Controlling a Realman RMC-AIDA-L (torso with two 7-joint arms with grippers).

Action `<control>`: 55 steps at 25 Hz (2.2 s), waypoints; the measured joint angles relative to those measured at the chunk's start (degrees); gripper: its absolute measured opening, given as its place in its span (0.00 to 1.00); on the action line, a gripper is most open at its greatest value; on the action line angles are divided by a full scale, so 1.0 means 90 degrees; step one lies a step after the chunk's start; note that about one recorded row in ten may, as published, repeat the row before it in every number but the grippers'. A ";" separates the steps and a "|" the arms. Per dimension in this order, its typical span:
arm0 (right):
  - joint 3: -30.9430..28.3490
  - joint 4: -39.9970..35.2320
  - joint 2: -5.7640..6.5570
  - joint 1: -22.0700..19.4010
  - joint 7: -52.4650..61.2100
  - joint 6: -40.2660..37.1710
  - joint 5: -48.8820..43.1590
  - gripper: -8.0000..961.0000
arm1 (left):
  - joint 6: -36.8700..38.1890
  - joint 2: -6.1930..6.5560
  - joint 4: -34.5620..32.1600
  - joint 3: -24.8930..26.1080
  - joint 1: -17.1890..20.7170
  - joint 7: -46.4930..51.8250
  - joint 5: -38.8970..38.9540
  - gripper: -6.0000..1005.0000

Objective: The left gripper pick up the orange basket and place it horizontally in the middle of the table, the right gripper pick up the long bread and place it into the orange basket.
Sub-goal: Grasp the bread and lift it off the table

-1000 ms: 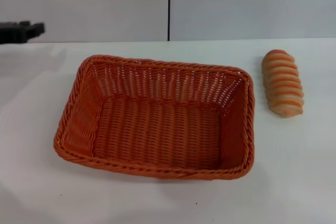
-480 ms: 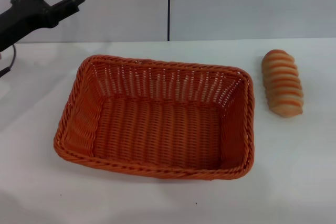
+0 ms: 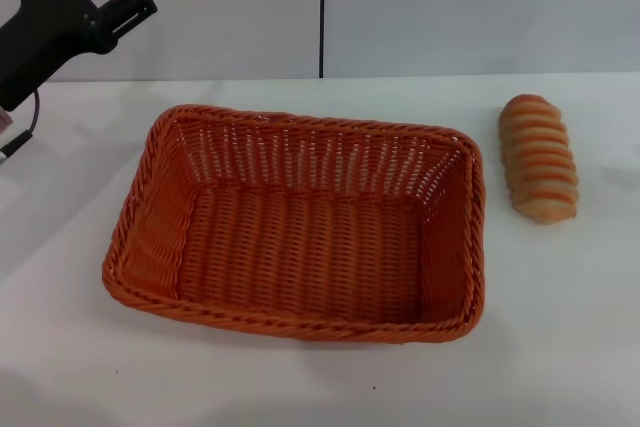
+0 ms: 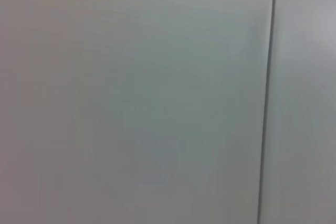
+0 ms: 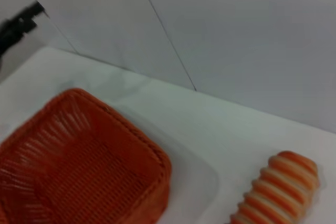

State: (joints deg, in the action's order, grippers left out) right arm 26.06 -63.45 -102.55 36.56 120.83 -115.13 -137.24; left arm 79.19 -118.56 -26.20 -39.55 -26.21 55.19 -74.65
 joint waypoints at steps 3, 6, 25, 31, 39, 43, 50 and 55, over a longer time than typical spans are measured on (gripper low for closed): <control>0.0493 0.0284 -0.0032 0.0027 0.0033 0.0522 -0.0027 0.81 | 0.0015 0.0000 0.0083 -0.0005 -0.0025 -0.0031 0.0013 0.83; 0.0903 0.0695 -0.0048 0.0051 0.0044 0.1143 -0.0039 0.81 | 0.0024 -0.0001 0.0159 -0.0015 -0.0065 -0.0092 0.0018 0.83; 0.1374 0.2097 -0.0619 0.0250 -0.0770 0.3831 0.0238 0.81 | 0.0156 0.0000 0.0474 -0.0227 -0.0194 -0.0370 0.0042 0.83; 0.1457 0.2739 -0.0721 0.0394 -0.0977 0.4145 0.0218 0.81 | 0.0217 0.0000 0.0508 -0.0247 -0.0167 -0.0390 0.0044 0.83; 0.1641 0.2961 -0.0712 0.0411 -0.0951 0.4240 0.0103 0.81 | 0.0360 0.0000 0.0510 -0.0243 -0.0157 -0.0390 0.0043 0.83; 0.1643 0.3019 -0.0704 0.0408 -0.0951 0.4264 0.0102 0.81 | 0.0361 0.0000 0.0517 -0.0243 -0.0167 -0.0391 0.0043 0.83; 0.1668 0.3254 -0.0715 0.0470 -0.0975 0.4390 0.0019 0.81 | 0.0366 0.0000 0.0519 -0.0243 -0.0172 -0.0381 0.0043 0.83; 0.1680 0.3263 -0.0764 0.0490 -0.0961 0.4430 -0.0134 0.81 | 0.0374 0.0002 0.0519 -0.0232 -0.0150 -0.0369 0.0043 0.83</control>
State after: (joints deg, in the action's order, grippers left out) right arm 41.17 -34.08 -109.42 40.98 112.19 -75.26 -138.45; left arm 82.56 -118.54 -21.53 -41.64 -27.56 51.87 -74.27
